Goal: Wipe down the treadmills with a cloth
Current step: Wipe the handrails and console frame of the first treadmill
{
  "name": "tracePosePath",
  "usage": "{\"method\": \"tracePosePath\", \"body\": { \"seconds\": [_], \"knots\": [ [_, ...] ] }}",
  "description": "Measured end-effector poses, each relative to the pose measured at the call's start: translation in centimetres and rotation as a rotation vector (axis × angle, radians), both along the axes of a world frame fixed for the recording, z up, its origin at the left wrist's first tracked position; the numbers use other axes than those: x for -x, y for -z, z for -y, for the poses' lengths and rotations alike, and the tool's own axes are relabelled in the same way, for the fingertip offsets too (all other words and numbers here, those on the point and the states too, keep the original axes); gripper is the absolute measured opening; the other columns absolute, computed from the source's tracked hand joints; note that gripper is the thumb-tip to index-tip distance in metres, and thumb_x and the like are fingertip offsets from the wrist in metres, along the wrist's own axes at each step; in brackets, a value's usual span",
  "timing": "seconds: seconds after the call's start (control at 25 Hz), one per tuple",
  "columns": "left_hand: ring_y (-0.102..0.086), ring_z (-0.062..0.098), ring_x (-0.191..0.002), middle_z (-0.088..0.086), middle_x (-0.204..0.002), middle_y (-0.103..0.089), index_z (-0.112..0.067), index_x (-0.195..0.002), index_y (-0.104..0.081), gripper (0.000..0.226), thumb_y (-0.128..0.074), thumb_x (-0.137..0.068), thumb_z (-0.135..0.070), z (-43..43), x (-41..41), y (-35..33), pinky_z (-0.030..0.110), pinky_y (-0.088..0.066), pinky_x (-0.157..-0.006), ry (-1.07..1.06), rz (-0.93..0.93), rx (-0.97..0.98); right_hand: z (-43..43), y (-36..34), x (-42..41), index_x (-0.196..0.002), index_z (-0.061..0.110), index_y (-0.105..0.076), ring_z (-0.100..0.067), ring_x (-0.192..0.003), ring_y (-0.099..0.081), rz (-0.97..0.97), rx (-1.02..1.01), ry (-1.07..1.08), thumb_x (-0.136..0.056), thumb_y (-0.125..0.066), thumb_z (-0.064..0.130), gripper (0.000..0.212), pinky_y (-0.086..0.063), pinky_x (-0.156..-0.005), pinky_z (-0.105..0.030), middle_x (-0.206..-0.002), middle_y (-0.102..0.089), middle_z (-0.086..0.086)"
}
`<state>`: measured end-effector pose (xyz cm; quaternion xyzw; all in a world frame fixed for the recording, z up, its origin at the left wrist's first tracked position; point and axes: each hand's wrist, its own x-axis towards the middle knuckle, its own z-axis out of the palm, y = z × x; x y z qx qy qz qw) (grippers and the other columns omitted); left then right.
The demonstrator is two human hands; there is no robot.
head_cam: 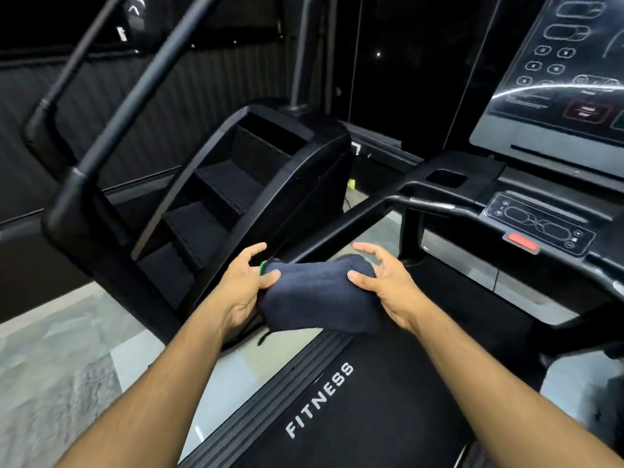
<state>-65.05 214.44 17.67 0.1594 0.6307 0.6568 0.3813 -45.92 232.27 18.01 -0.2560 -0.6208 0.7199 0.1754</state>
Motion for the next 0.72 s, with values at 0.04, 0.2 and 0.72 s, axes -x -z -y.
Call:
{"method": "tracePosePath", "body": {
  "seconds": [0.04,0.2,0.72],
  "knots": [
    [-0.071,0.022,-0.083,0.015,-0.093,-0.073,-0.014,-0.140,-0.044,0.063,-0.061,-0.086,0.013,-0.5,0.3,0.0,0.028,-0.056,-0.070,-0.069,-0.006,-0.013,-0.7,0.1,0.3,-0.126,0.028,-0.062,-0.026,-0.111,-0.069,0.010,-0.012,-0.031,-0.088,-0.072,-0.004,0.051,-0.054,-0.092,-0.036,-0.120,-0.071,-0.016],
    [-0.067,0.023,-0.094,0.014,-0.106,-0.068,-0.020,-0.134,-0.048,0.066,-0.066,-0.081,0.014,-1.3,1.9,0.2,0.033,-0.055,-0.081,0.120,-0.020,-0.100,-3.0,0.5,2.8,-0.129,0.019,-0.061,-0.012,-0.106,-0.069,-0.047,0.064,-0.056,-0.092,-0.066,-0.004,0.044,-0.053,-0.083,-0.019,-0.111,-0.075,-0.004],
    [-0.069,0.018,-0.094,-0.001,-0.094,-0.074,-0.022,-0.093,-0.073,0.027,-0.072,-0.080,0.002,-7.7,11.1,1.6,0.037,-0.057,-0.084,0.119,-0.444,0.249,-11.0,-1.8,13.3,-0.110,0.034,-0.066,-0.007,-0.101,-0.065,0.336,-0.637,-0.121,-0.077,-0.086,0.019,0.042,-0.058,-0.084,-0.031,-0.109,-0.067,0.010]
  ]
}}
